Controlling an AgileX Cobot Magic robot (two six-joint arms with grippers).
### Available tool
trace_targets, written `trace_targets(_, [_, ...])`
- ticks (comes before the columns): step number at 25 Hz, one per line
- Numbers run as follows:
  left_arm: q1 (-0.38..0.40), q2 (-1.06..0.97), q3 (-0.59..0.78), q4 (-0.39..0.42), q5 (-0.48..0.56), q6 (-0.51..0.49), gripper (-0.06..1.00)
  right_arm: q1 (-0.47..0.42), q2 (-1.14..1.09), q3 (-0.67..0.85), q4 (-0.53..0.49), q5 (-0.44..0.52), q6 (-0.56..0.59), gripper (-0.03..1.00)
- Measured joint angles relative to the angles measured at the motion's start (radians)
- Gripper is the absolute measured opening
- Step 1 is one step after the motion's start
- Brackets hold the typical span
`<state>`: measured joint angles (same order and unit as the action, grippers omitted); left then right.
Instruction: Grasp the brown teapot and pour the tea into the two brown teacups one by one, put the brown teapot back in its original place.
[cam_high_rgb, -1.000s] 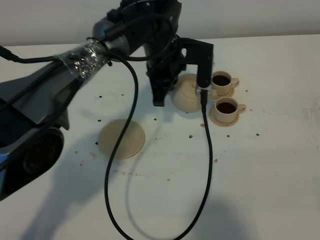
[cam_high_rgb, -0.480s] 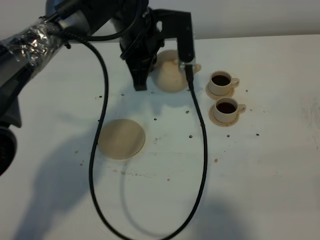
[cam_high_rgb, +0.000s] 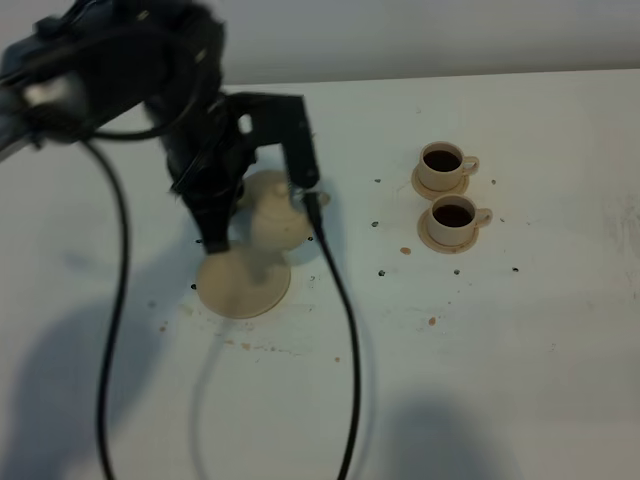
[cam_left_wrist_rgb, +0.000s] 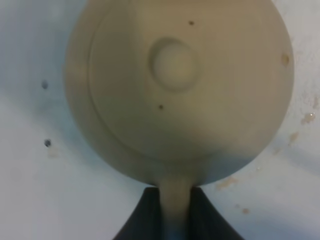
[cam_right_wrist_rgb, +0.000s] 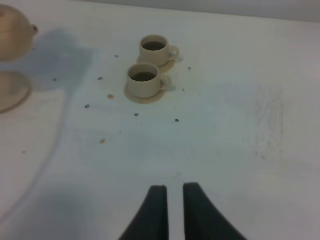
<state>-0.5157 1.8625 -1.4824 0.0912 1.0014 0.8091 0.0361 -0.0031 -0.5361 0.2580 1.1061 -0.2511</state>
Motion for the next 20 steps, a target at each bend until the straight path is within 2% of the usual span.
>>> trace_targets(4, [0.033, -0.056, 0.171, -0.001, -0.159, -0.013, 0.08, 0.0, 0.0, 0.0, 0.0, 0.0, 0.0, 0.09])
trace_targets(8, [0.042, -0.057, 0.248, -0.002, -0.232, -0.011, 0.08, 0.0, 0.0, 0.0, 0.0, 0.0, 0.0, 0.09])
trace_targets(12, [0.042, -0.057, 0.256, -0.002, -0.246, -0.008, 0.08, 0.0, 0.0, 0.0, 0.0, 0.0, 0.0, 0.09])
trace_targets(20, [0.044, -0.057, 0.257, 0.014, -0.197, -0.013, 0.08, 0.0, 0.0, 0.0, 0.0, 0.0, 0.0, 0.09])
